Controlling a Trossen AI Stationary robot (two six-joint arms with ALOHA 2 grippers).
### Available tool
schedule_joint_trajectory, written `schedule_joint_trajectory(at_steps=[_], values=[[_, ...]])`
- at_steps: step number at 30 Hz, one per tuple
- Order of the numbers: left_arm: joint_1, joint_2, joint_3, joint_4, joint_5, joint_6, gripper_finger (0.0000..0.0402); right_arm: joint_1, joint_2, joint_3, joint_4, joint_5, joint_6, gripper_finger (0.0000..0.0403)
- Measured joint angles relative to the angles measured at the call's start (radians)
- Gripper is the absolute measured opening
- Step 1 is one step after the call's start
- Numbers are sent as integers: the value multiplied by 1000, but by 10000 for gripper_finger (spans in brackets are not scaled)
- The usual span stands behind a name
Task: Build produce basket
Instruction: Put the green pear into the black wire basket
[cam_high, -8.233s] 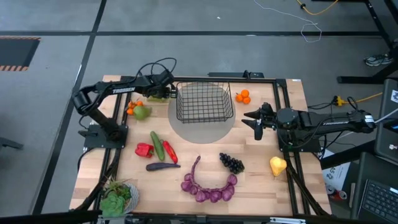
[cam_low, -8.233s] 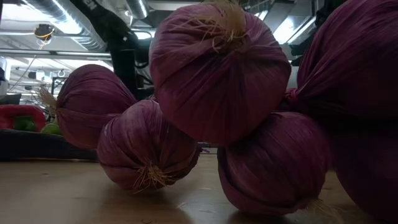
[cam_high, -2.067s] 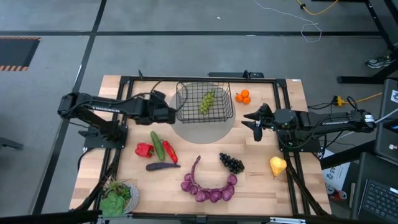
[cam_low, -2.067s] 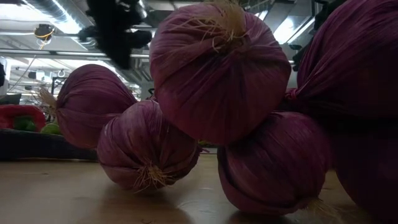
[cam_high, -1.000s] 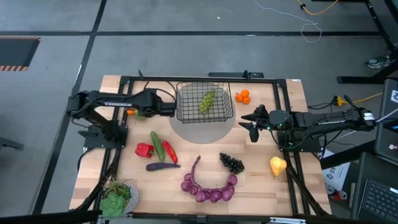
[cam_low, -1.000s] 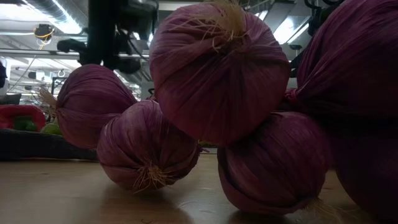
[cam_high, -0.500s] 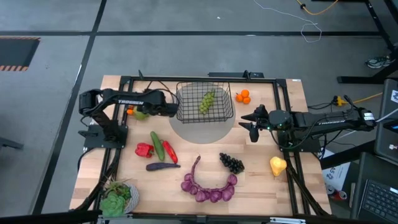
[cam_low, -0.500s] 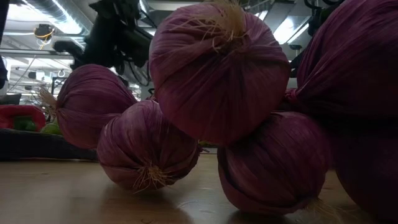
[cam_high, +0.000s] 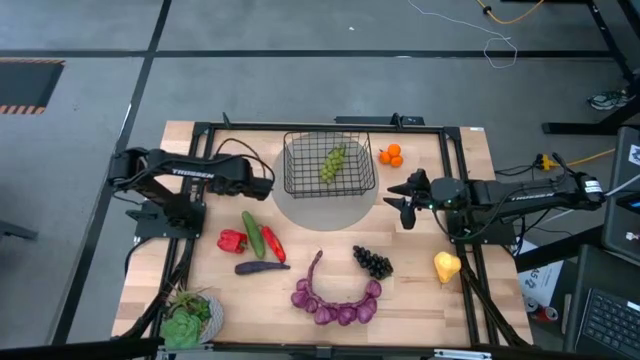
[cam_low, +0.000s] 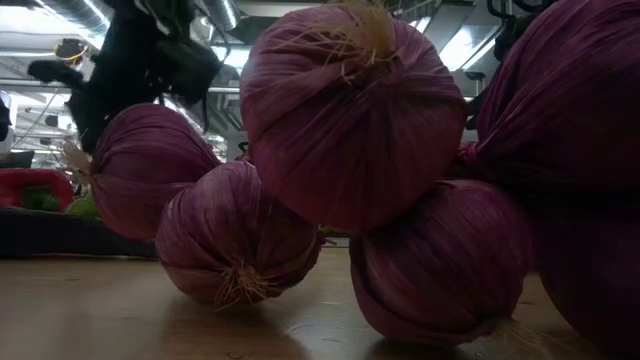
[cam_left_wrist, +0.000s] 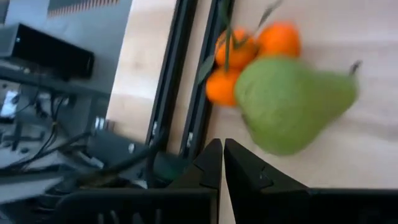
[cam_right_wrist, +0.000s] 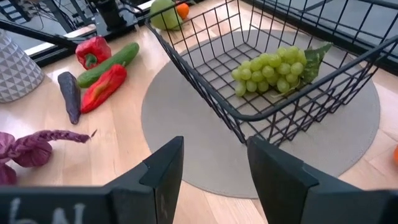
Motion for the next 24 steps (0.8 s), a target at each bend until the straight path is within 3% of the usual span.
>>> schedule_joint_trajectory(at_steps=[5,13,24], values=[[20,-1,-30,15,-1,-23,14,0,6,0,12,0,-2,181],[110,3,-29,41,-85,-14,14,0,21,0,18,0,8,181],[184,48,-28,286,-105,240,14,0,41,0,17,0,24,181]])
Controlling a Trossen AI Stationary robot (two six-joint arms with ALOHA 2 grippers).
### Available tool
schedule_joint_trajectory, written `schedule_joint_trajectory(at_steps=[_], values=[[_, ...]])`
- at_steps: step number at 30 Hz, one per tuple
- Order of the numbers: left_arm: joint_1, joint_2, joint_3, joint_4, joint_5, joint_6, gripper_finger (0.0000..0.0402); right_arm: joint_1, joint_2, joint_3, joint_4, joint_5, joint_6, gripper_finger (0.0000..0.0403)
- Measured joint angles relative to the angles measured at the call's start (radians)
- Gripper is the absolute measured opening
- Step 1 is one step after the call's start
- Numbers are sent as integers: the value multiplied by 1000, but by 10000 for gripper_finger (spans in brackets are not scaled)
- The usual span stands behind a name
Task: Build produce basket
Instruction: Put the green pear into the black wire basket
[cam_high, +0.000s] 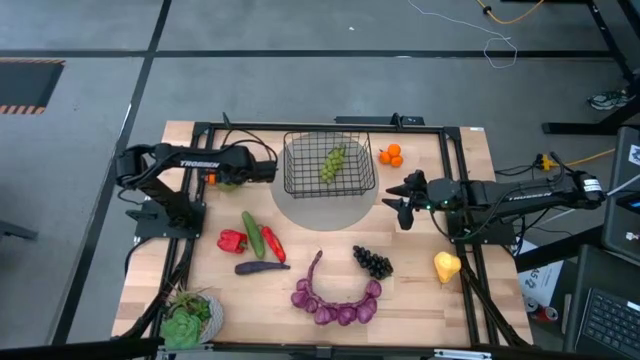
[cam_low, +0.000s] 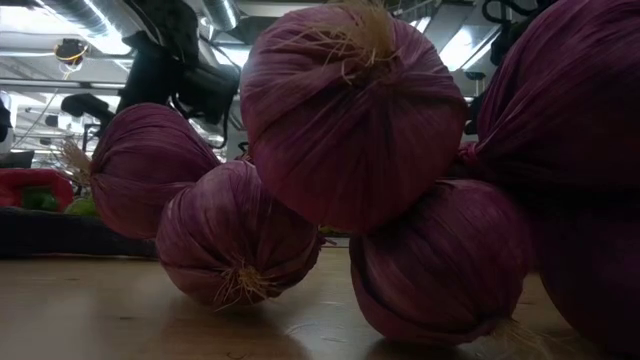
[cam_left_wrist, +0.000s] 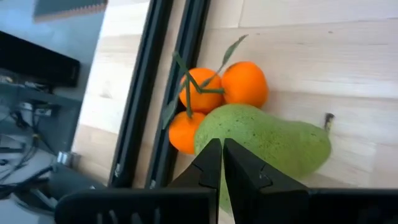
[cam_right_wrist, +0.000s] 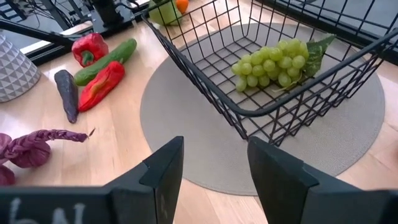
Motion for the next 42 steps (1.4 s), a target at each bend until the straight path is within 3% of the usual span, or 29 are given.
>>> schedule_joint_trajectory(at_steps=[5,9,16,21,24,28,38,40,42], values=[[13,1,0,-1,1,7,14,0,1,0,-2,0,1,181],[1,1,1,4,79,67,14,0,1,0,-2,0,2,181],[-108,-2,27,50,161,105,14,0,1,0,-2,0,2,181],[-201,4,123,51,237,113,14,0,1,0,-2,0,1,181],[-244,1,180,42,225,135,14,0,1,0,-2,0,1,181],[-278,0,219,31,119,138,14,0,1,0,-2,0,1,181],[-234,0,209,-33,26,94,14,0,1,0,-5,0,-3,181],[-217,0,201,-35,51,84,14,0,1,0,-6,0,-3,181],[-204,0,186,-36,160,84,14,0,1,0,-6,0,-3,181]])
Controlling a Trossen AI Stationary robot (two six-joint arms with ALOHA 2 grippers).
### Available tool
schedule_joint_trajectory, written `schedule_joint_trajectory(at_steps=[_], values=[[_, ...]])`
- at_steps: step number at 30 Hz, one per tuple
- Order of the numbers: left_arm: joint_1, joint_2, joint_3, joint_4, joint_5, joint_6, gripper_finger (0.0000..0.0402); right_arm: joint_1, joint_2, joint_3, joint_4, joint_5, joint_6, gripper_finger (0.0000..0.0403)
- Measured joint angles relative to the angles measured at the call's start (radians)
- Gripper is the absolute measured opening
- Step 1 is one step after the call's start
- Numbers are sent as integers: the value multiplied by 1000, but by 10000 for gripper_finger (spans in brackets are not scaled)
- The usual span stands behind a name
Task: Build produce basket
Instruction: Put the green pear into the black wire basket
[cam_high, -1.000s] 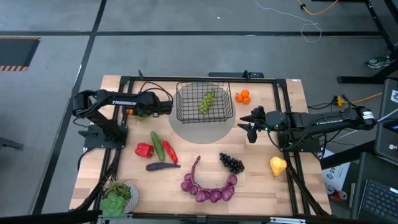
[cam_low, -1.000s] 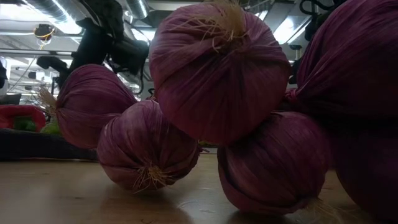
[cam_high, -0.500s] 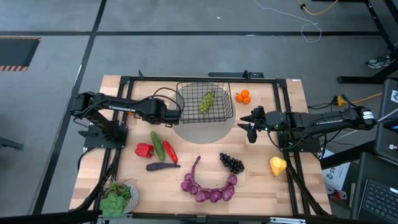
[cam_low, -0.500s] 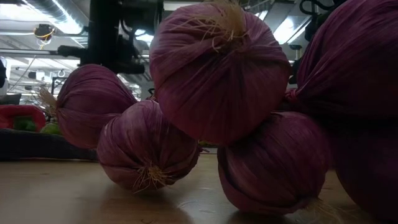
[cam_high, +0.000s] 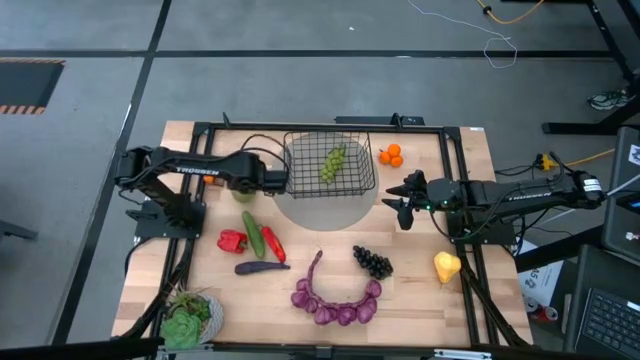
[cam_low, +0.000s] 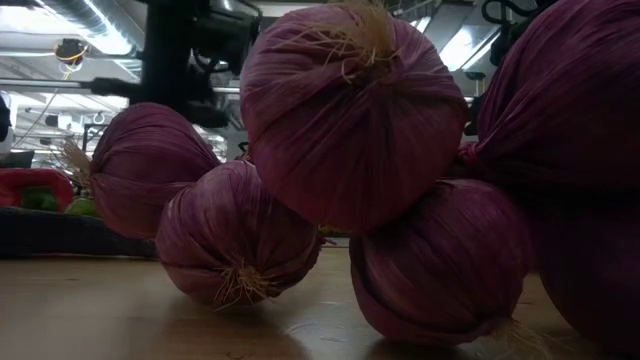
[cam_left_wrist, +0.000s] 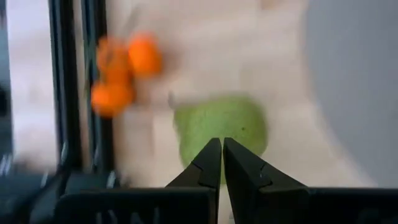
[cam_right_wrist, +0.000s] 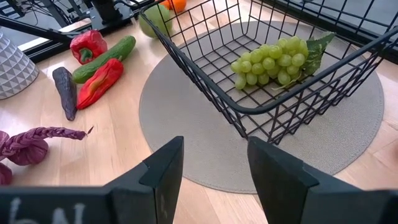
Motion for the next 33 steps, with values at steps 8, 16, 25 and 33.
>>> schedule_joint_trajectory(at_steps=[8,16,25,33], values=[[-53,0,-92,-4,189,-56,14,0,0,-5,-12,0,24,181],[-137,0,-95,-40,196,-138,14,0,0,-5,-11,0,26,181],[-97,0,-209,70,195,-165,14,0,0,-5,-10,0,24,181],[-14,0,-276,230,114,-145,14,0,0,-5,-9,1,-4,181]])
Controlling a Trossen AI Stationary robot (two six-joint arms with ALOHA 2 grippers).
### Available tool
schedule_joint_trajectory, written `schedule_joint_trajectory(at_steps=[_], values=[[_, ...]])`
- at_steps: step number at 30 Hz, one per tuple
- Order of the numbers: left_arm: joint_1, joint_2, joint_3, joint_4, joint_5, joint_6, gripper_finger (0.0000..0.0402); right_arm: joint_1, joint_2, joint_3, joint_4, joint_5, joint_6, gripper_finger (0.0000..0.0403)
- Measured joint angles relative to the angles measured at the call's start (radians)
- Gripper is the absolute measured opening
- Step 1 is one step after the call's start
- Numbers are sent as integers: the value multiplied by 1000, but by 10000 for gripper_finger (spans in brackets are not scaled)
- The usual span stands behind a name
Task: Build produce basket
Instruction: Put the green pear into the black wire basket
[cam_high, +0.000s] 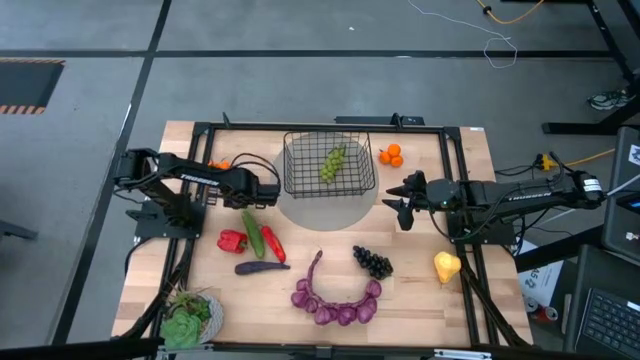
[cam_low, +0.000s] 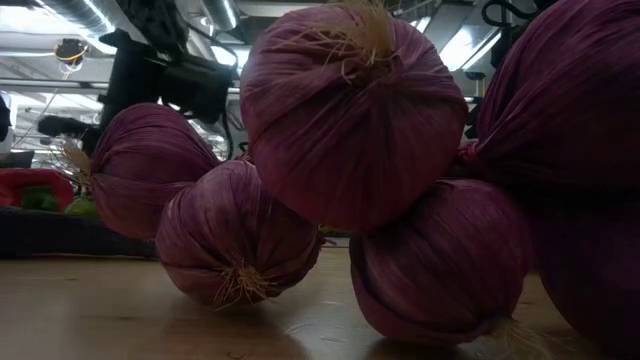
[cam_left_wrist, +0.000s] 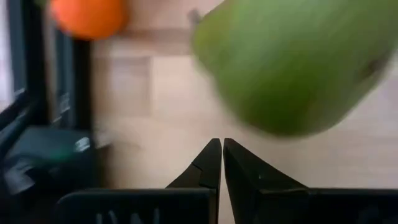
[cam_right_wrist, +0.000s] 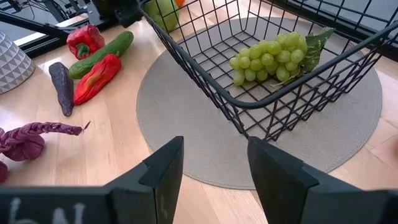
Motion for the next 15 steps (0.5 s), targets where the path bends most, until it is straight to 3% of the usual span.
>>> schedule_joint_trajectory(at_steps=[10,15], values=[[23,0,0,360,-239,271,14,0,0,0,1,0,1,181],[23,0,0,367,-413,303,14,0,0,0,1,0,1,181]])
